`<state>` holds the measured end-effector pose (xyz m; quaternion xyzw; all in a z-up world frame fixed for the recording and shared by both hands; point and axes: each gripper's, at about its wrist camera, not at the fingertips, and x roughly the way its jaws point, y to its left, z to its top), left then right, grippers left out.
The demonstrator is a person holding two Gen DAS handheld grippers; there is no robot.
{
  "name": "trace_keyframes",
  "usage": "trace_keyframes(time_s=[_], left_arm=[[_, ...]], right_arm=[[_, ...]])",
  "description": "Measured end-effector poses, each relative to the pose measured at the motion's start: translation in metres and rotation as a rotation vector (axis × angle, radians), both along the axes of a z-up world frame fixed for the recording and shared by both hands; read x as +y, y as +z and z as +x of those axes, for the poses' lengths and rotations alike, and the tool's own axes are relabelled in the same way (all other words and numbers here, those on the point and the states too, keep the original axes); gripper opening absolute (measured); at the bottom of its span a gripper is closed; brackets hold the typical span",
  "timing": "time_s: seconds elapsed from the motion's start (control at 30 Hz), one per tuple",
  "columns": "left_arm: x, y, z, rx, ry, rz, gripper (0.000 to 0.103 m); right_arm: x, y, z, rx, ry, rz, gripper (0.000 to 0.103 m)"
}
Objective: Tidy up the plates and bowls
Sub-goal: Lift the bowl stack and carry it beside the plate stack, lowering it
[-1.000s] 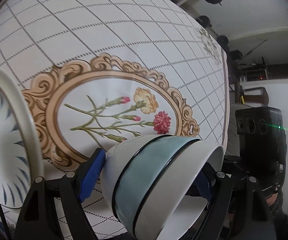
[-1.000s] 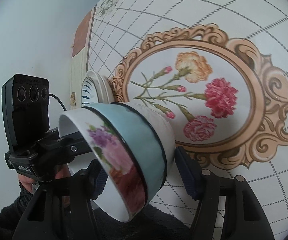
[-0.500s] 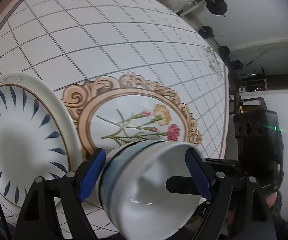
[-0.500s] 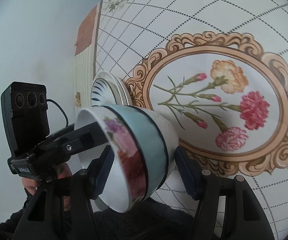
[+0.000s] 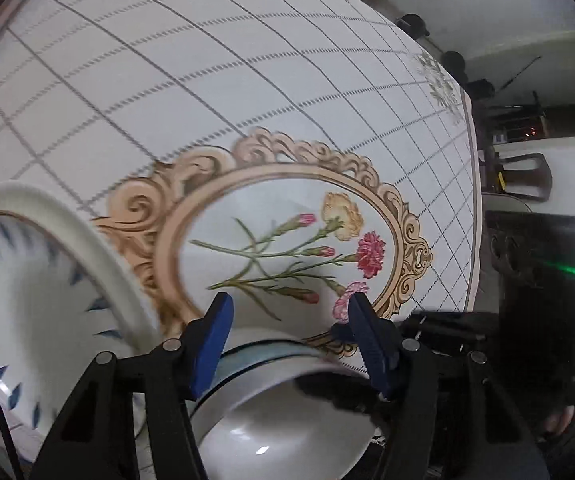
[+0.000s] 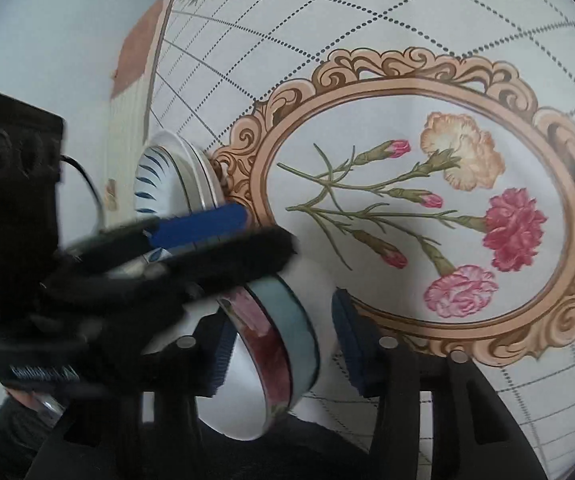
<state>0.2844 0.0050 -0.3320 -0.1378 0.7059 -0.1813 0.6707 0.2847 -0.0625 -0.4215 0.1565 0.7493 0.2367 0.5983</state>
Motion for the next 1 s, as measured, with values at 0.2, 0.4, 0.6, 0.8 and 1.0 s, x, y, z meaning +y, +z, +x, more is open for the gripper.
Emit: trace_keyframes(time_s=[0.2,0.4,0.6,0.8,1.0], left_arm=[[0.037,0.037,-0.028,-0.069,0.022,0.185,0.08],[0.068,0.046,-0.094,-0.038,0.206,0.176,0.087],[0.078,0.006,-0.139,0.038,0.495,-0.013,0.087],[0.064,-0.031,-0.149,0.032,0.625,-0.129,0.086],[0.057,-0.046,-0.147,0.018,0.651,-0.141,0.085]], right_arm=[[0.012,0.008,-0.003,-0.056,0.097,-0.019,0.079],[0.029,0.004,0.003,-0.039,0.199,0.083,0.079],[0.059,-0.011,0.011,0.013,0.471,0.157,0.079],[0.072,-0.031,0.015,0.048,0.67,0.207,0.081],[0.077,-0.049,0.026,0.094,0.736,0.211,0.079]])
